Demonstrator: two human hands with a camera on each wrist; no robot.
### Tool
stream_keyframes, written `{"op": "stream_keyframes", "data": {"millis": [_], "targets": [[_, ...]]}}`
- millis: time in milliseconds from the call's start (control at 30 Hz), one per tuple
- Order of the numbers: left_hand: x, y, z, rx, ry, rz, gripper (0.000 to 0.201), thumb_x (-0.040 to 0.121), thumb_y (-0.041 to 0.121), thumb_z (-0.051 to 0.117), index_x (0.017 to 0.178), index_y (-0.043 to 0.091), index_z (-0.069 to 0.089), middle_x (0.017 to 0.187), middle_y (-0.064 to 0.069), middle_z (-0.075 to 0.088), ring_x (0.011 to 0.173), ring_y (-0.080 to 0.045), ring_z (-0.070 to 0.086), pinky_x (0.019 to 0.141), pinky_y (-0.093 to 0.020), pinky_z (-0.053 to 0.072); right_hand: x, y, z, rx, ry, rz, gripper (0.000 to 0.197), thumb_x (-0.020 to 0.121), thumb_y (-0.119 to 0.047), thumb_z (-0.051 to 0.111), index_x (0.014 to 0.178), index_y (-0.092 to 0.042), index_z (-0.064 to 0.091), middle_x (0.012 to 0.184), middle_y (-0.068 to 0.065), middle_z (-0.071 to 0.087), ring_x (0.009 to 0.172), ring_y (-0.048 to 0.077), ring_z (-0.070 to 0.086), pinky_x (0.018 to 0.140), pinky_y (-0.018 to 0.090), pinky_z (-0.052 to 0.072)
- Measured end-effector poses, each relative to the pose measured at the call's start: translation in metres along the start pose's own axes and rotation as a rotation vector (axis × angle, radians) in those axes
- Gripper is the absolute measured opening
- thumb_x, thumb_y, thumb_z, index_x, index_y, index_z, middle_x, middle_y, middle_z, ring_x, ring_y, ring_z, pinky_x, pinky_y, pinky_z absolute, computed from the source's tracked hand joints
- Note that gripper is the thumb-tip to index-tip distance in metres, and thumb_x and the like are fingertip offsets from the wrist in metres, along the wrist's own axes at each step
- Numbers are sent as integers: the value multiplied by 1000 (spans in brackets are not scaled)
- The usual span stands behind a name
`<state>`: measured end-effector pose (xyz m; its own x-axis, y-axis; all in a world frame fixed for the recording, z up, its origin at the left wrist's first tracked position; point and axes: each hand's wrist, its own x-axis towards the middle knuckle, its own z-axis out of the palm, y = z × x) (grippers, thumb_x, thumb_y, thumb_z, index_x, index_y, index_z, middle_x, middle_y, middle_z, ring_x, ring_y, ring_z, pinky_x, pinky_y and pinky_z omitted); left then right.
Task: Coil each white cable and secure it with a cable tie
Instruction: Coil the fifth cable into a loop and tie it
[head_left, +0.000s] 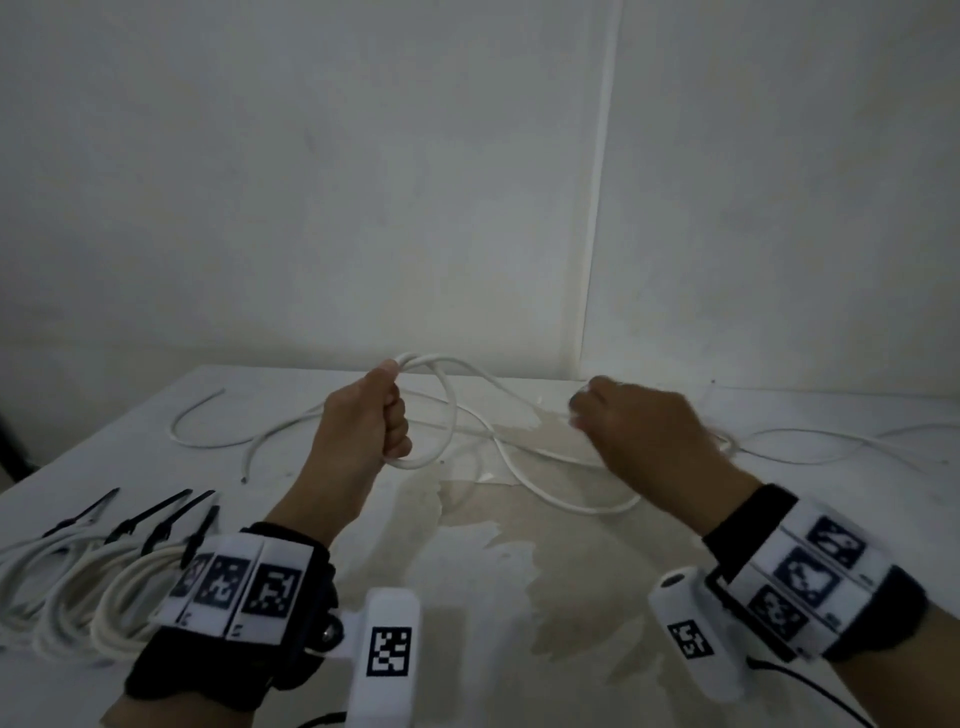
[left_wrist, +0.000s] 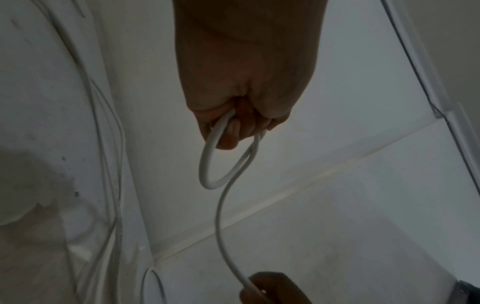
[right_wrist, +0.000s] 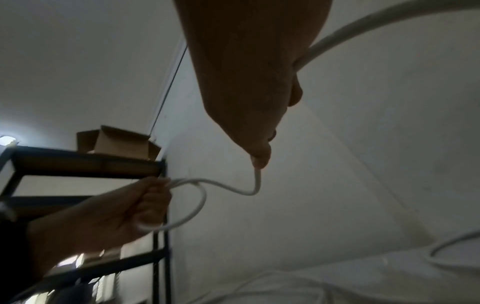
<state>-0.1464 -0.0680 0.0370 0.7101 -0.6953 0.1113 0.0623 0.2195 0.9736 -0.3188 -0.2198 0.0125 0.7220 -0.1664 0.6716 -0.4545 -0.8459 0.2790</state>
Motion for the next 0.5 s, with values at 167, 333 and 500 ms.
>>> {"op": "stream_keyframes", "data": {"millis": [167, 333, 500], "targets": [[-5, 4, 11, 72, 23, 54, 44, 97, 20, 40, 54, 19, 29, 36, 10, 27, 33, -5, 22, 36, -17, 24, -3, -36, 6, 79, 36, -246, 21, 63, -16, 81, 67, -15, 60, 61, 1, 55, 40, 18, 49, 41, 18, 15], [-10, -1, 19, 194, -1, 135, 41, 98, 24, 38, 58, 17, 34, 40, 12, 31, 39, -4, 28, 50, -25, 28, 2, -65, -7, 171, 40, -287, 21, 83, -24, 43, 74, -17, 61, 67, -3, 56, 48, 15, 49, 41, 21, 16], [-20, -4, 28, 356, -45, 208, 40, 98, 27, 37, 60, 14, 38, 46, 10, 39, 41, -1, 39, 49, -18, 37, 10, -70, -23, 226, 133, -281, 26, 84, -24, 42, 70, -16, 63, 66, -3, 59, 46, 13, 49, 41, 19, 19]]}}
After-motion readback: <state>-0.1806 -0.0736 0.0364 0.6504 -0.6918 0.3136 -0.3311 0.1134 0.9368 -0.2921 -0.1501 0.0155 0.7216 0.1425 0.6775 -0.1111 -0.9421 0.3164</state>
